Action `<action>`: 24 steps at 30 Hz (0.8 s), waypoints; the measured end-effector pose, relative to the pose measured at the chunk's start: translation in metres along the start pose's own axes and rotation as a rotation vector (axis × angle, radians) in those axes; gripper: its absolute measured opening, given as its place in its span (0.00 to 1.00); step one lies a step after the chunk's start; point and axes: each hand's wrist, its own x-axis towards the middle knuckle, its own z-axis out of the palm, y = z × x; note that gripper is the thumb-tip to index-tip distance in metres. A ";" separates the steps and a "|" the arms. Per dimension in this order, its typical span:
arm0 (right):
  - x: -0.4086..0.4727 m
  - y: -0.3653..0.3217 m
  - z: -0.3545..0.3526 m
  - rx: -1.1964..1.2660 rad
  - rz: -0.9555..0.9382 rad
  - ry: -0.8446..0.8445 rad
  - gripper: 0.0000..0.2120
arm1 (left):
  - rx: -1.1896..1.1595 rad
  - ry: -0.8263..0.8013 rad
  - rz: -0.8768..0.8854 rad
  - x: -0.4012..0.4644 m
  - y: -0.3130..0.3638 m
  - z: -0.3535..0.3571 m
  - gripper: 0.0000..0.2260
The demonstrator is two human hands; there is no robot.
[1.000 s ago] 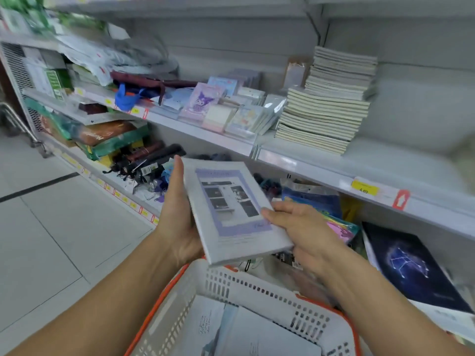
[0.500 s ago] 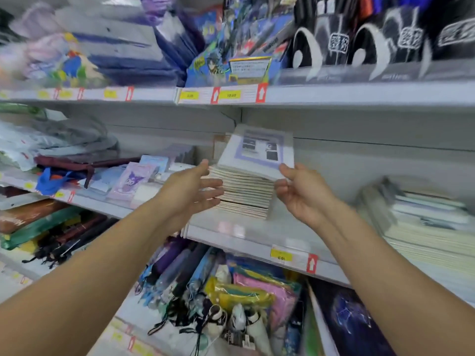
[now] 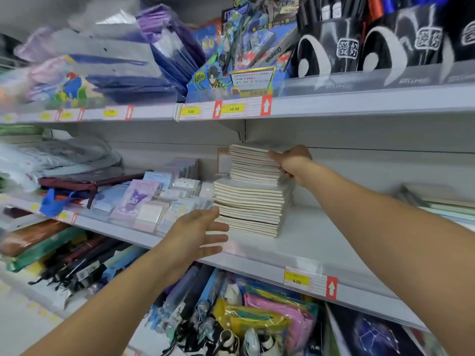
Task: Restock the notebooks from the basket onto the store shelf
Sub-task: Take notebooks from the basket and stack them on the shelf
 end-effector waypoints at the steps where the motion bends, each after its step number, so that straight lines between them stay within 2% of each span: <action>1: 0.005 -0.001 0.002 -0.053 -0.010 0.037 0.23 | 0.005 0.007 -0.006 -0.001 -0.003 -0.002 0.13; 2: 0.005 -0.001 0.005 -0.115 -0.024 0.080 0.24 | 0.011 0.021 -0.011 -0.004 -0.006 -0.003 0.12; 5: -0.019 0.012 0.014 -0.264 -0.136 0.218 0.12 | 0.076 0.057 -0.017 -0.018 -0.027 -0.010 0.10; 6: -0.037 0.024 0.020 -0.235 -0.197 0.301 0.10 | 0.137 0.052 -0.014 -0.027 -0.040 -0.013 0.09; 8: -0.091 0.055 0.039 -0.024 -0.319 0.457 0.12 | 0.284 0.001 -0.014 -0.045 -0.071 -0.023 0.07; 9: -0.128 0.073 0.053 0.101 -0.386 0.442 0.12 | 0.367 -0.036 -0.025 -0.053 -0.086 -0.031 0.07; 11: -0.211 0.119 0.091 0.174 -0.476 0.150 0.09 | 0.599 -0.162 -0.057 -0.073 -0.116 -0.047 0.09; 13: -0.285 0.183 0.134 0.004 -0.425 -0.368 0.07 | 0.957 -0.365 -0.159 -0.095 -0.145 -0.068 0.12; 14: -0.315 0.215 0.153 -0.137 -0.302 -0.683 0.16 | 1.155 -0.466 -0.233 -0.105 -0.160 -0.081 0.14; 15: -0.338 0.253 0.168 -0.307 -0.144 -0.963 0.30 | 1.334 -0.566 -0.311 -0.116 -0.174 -0.091 0.16; 16: -0.356 0.286 0.175 -0.435 -0.002 -1.138 0.43 | 1.458 -0.662 -0.380 -0.126 -0.184 -0.098 0.18; 17: -0.371 0.318 0.177 -0.513 0.085 -1.196 0.52 | 1.526 -0.735 -0.430 -0.132 -0.190 -0.102 0.19; 18: -0.381 0.345 0.176 -0.561 0.116 -1.182 0.59 | 1.530 -0.762 -0.445 -0.133 -0.190 -0.102 0.20; 21: -0.406 0.400 0.170 -0.691 0.093 -1.137 0.75 | 1.378 -0.626 -0.325 -0.129 -0.181 -0.097 0.21; 24: -0.416 0.427 0.172 -0.841 0.146 -1.096 0.79 | 1.392 -0.561 -0.208 -0.124 -0.180 -0.098 0.22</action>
